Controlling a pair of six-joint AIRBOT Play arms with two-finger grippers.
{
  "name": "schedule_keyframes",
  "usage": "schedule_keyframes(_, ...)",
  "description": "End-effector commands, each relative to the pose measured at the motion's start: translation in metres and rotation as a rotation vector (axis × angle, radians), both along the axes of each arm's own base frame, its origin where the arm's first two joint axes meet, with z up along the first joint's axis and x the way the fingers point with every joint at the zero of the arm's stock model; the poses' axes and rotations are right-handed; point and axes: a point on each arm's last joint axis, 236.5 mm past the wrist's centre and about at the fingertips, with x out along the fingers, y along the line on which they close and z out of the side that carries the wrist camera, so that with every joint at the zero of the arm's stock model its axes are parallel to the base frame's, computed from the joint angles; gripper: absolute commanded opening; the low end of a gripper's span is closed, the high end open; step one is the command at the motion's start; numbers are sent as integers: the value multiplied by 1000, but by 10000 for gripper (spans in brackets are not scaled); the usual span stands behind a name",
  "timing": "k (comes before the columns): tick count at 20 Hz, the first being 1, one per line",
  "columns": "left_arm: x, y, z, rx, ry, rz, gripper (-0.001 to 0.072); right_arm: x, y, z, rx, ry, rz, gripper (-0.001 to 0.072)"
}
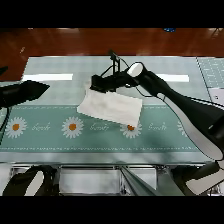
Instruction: Fold the shirts.
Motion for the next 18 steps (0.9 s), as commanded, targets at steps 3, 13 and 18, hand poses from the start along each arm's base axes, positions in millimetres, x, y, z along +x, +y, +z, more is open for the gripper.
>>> schedule_keyframes(3,-1,2,-2,10,-2,-3,23,-5,12,-18,-2,51,22,409)
schedule_keyframes(13,0,0,-13,2,43,-17,23,-24,-365,122,-695,-128,-291,408)
schedule_keyframes(18,-1,0,-13,2,46,-20,23,-98,-470,82,-782,-102,-649,418)
